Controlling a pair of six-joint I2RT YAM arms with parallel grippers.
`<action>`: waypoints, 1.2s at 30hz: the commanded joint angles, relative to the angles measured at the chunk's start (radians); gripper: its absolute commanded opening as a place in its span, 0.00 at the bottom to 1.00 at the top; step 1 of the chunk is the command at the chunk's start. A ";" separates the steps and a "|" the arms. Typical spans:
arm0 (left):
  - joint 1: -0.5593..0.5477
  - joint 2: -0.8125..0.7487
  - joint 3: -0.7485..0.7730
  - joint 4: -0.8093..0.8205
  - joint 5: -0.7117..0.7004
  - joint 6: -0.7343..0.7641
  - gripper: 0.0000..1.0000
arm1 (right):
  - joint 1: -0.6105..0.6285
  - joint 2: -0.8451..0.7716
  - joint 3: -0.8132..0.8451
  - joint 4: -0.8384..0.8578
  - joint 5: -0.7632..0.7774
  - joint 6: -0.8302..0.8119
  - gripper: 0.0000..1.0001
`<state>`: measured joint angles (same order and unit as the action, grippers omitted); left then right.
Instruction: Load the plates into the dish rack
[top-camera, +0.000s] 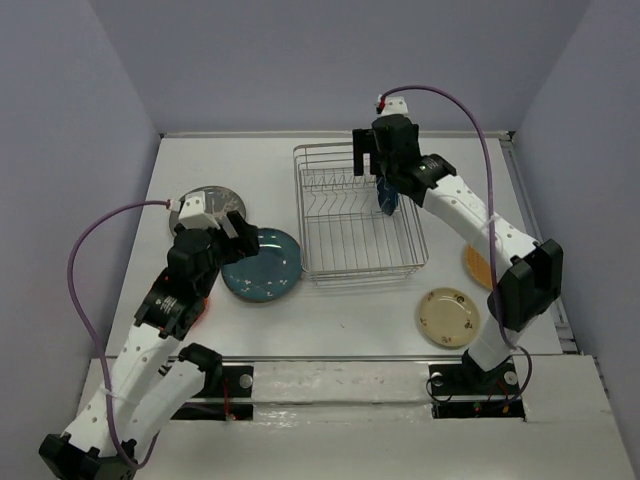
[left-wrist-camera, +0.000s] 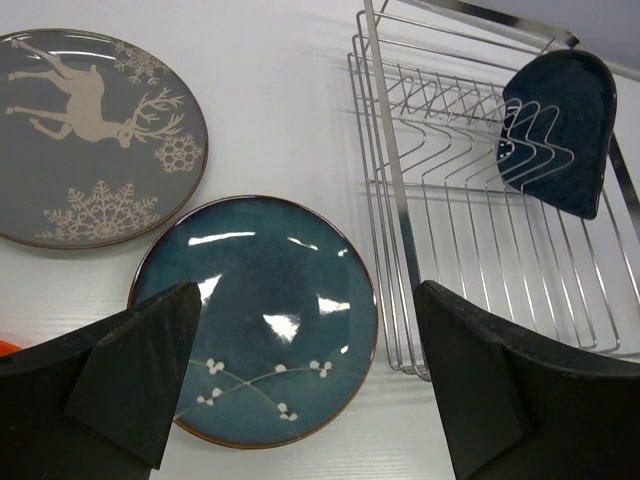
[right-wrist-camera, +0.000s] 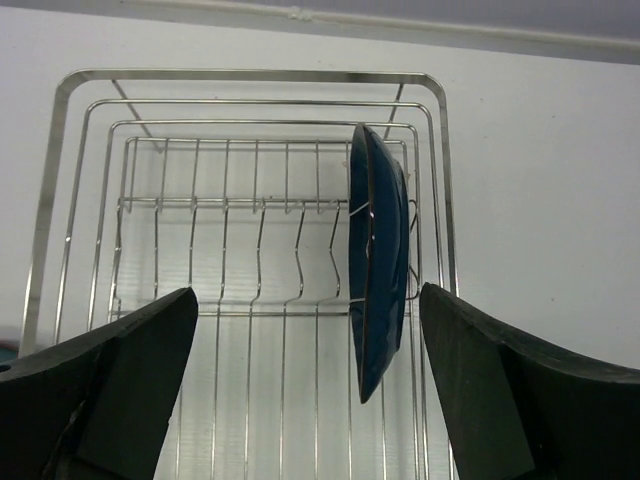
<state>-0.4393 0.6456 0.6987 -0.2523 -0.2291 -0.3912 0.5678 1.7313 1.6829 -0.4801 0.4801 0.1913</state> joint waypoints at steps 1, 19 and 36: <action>0.100 0.058 0.081 0.035 0.074 -0.055 0.99 | -0.009 -0.111 -0.048 -0.002 -0.113 0.026 0.98; 0.612 0.101 -0.040 0.027 0.392 -0.120 0.99 | -0.019 -0.432 -0.330 0.061 -0.354 0.094 0.99; 0.789 0.172 -0.177 0.137 0.311 -0.371 0.99 | -0.019 -0.621 -0.640 0.256 -0.543 0.175 0.97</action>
<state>0.3450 0.7948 0.5465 -0.1955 0.0971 -0.6834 0.5556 1.1660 1.0679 -0.3176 -0.0017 0.3485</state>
